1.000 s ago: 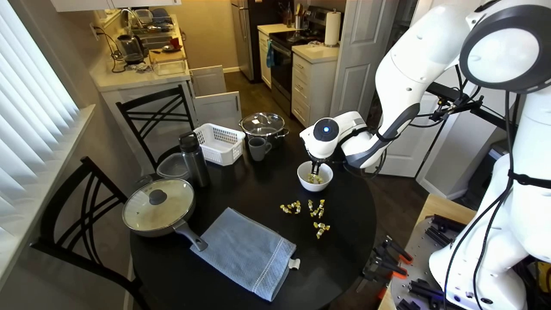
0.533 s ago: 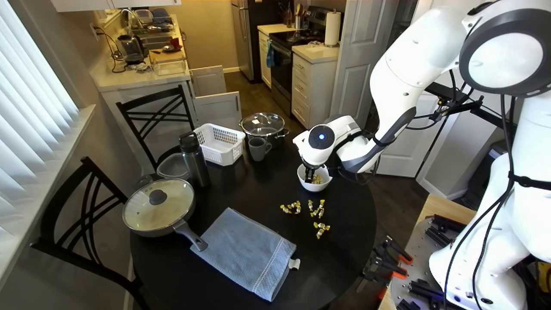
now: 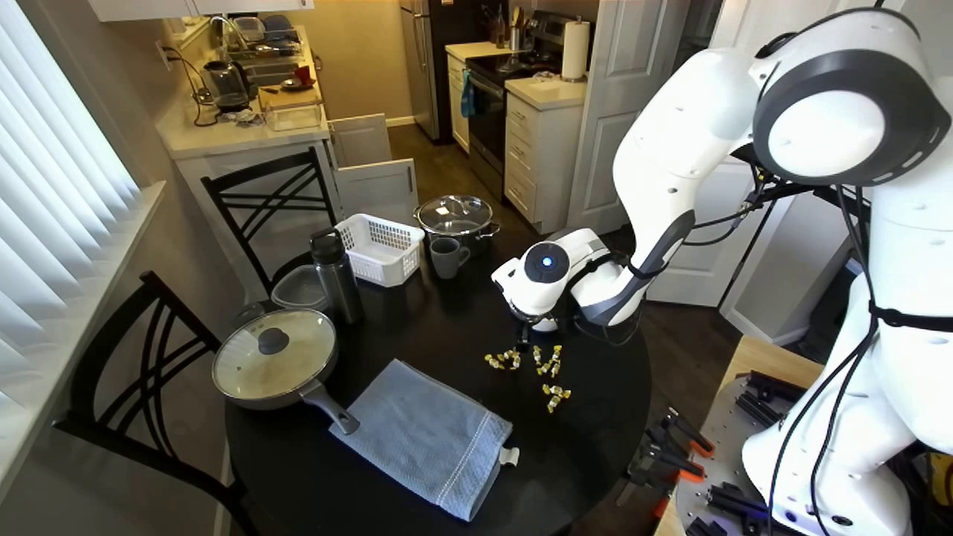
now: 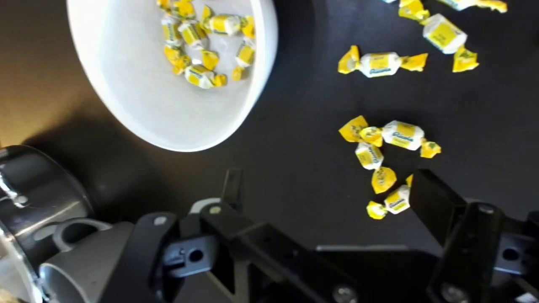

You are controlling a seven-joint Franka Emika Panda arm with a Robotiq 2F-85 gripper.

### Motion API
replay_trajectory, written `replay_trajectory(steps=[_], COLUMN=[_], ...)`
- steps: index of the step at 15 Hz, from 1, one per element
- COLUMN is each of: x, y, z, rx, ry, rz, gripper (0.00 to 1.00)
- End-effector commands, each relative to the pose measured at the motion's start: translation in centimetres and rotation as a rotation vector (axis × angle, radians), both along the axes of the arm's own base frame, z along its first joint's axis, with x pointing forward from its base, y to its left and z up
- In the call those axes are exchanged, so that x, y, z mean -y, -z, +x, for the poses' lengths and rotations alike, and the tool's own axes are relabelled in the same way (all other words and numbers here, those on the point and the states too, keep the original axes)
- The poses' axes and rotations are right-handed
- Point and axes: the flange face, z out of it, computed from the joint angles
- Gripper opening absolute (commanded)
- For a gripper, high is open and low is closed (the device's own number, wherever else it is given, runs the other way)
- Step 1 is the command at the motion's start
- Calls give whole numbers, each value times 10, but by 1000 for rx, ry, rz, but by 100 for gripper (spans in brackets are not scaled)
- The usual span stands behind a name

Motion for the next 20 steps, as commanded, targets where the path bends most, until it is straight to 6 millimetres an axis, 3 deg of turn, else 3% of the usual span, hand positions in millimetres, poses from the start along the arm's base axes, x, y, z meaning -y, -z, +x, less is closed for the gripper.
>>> replay_trajectory(steps=[1,4,7,12,15,20], x=[0,6,21,48,48,28], y=[33,62,78,79,80,91], z=[4,3,11,40,50,57], rx=[-67,-165,-249,-309,-328,-360], ry=[-79,-138,-166,-165,-182,-272], rz=[81,71,73,74,88,171], gripper=[100,100,100,100,100,100])
